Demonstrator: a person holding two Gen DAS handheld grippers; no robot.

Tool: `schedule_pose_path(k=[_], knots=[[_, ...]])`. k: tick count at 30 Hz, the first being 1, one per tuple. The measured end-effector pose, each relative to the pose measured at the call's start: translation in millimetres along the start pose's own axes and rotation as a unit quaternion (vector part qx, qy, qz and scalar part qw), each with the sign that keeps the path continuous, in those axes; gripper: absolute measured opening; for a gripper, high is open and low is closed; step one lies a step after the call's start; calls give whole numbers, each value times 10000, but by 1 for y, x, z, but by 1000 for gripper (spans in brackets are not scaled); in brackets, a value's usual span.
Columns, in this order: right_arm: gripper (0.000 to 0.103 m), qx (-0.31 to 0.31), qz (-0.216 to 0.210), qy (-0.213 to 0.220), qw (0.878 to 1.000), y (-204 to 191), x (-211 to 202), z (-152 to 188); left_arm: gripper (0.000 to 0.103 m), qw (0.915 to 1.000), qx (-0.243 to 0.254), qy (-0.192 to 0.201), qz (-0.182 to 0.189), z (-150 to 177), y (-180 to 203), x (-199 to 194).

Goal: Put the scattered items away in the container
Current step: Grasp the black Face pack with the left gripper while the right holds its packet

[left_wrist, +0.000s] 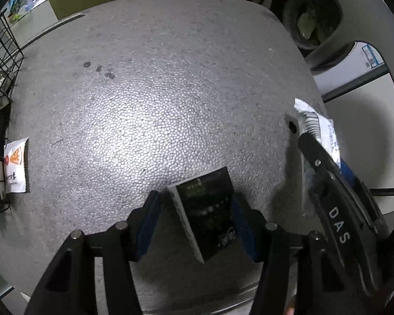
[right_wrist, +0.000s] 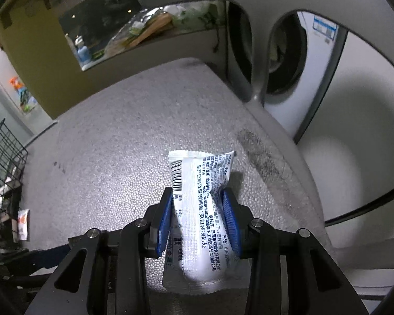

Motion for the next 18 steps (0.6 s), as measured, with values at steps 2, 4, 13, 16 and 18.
schedule_pose_path(k=[2,4,13,16,18], knots=[[38,68,-117,-22,9999,2,3,3,67,10000,-32,-26,54,-4,-1,3],[38,74,-124,-36,9999,2,4,6,71,9998,-146,-59,108,-4,-13,1],[38,244,-83,-53,9997,10,3,15,73,9992,-276,6,285,-15,-15,1],[38,286,-75,-88,9995,12,4,17,73,9991,-290,38,322,-16,-10,4],[38,320,-141,-132,9993,13,6,18,73,9993,-235,68,285,-6,-11,2]])
Point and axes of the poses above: each gripper's, at about its wrist camera, not at the fingertips, and x roughly the way its jaws point, y to its right, z to its underside, the point moved 3 cm from there along x, roughly the way its jaws point, and after that the axes turned 13 degrees about -x, right-handed, at the moved point
